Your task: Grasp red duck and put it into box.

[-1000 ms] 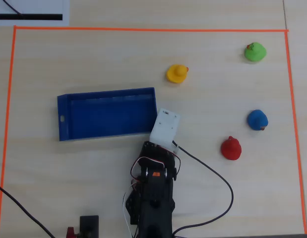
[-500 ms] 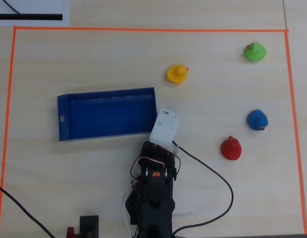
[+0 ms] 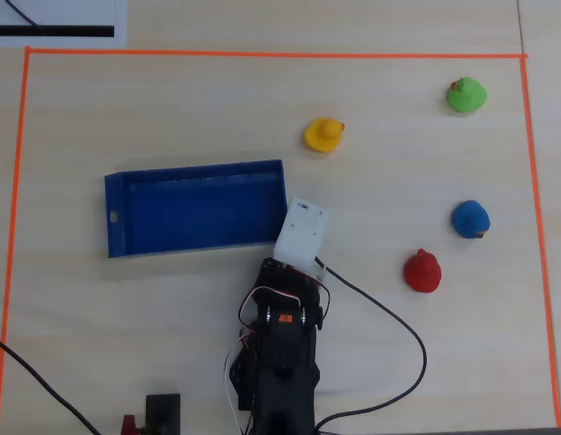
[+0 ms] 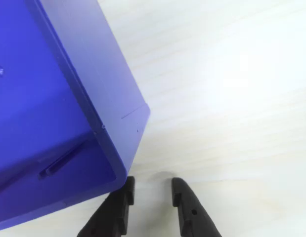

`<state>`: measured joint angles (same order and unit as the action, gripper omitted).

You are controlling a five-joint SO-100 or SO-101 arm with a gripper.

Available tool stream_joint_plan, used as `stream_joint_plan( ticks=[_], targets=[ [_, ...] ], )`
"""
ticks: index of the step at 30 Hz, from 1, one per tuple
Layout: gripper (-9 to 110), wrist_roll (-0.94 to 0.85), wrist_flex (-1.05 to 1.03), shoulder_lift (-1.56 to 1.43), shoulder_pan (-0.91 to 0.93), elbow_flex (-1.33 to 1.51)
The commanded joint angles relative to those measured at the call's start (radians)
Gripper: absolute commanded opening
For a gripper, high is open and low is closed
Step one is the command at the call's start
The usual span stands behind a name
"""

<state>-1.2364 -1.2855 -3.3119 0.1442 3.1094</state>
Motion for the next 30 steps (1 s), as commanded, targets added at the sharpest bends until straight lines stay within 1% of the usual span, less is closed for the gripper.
stream_joint_plan(
  ticks=[1,4,7,9,13,15,18,21,24,28,30],
  targets=[
    [7,0.002,-0.021,0.002,-0.003,0.002],
    [7,0.000,-0.021,0.002,-0.003,0.002],
    [1,-0.002,-0.020,0.002,-0.011,0.002],
    [0,0.012,-0.017,0.002,-0.012,0.002],
    [6,-0.023,-0.015,0.006,0.015,-0.002],
    [9,-0.049,0.002,0.075,0.066,-0.049],
    [18,-0.064,0.029,0.252,0.156,-0.238],
    [24,-0.083,0.049,0.434,0.249,-0.477],
    [32,-0.150,0.034,0.572,0.348,-0.699],
    [34,-0.199,0.060,0.730,0.459,-0.974],
    [35,-0.204,0.104,0.827,0.520,-1.112]
  ],
)
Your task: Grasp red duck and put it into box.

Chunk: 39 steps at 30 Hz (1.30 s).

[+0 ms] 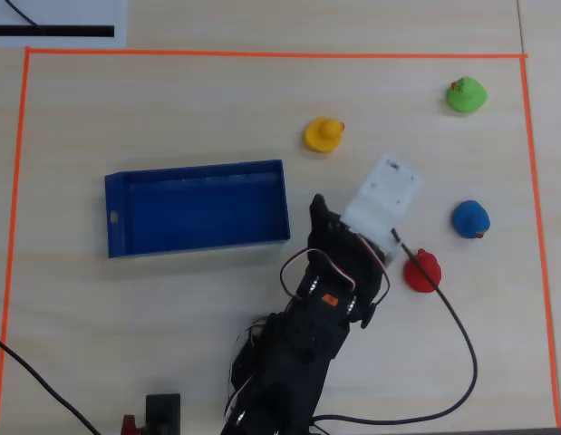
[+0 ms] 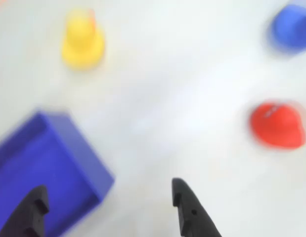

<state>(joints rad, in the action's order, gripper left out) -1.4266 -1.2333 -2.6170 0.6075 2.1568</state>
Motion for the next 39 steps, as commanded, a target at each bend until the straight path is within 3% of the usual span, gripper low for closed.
stream_joint_plan(
  ticks=[1,12,21,31,39],
  targets=[
    [35,-0.021,0.083,0.170,0.087,-0.218],
    [38,-0.095,0.282,0.394,0.365,-0.466],
    [38,-0.206,0.532,0.460,0.525,-0.229],
    [38,-0.299,0.423,0.468,0.644,-0.129],
    [39,-0.310,0.543,0.479,0.658,-0.028]
  ],
)
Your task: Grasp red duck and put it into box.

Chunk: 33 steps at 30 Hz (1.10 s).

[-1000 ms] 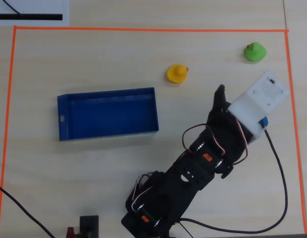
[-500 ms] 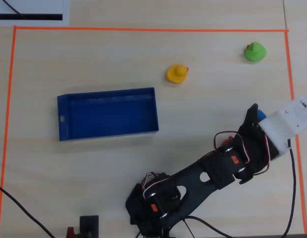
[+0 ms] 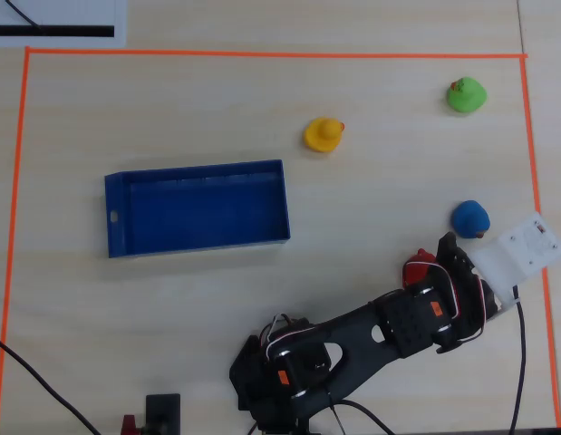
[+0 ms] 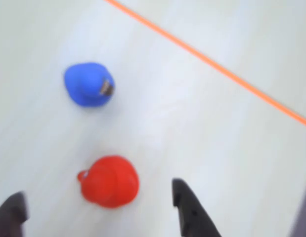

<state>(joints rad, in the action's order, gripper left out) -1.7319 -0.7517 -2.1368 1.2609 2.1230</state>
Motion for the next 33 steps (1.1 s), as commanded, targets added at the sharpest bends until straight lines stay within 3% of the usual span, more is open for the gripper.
stream_joint_plan(
  ticks=[1,8,15,33],
  targets=[
    [39,-0.005,0.091,0.003,0.002,0.020],
    [40,0.017,0.137,0.032,-0.029,0.046],
    [41,-0.008,0.357,0.044,-0.035,0.230],
    [41,-0.025,0.483,0.075,-0.040,0.420]
  ],
)
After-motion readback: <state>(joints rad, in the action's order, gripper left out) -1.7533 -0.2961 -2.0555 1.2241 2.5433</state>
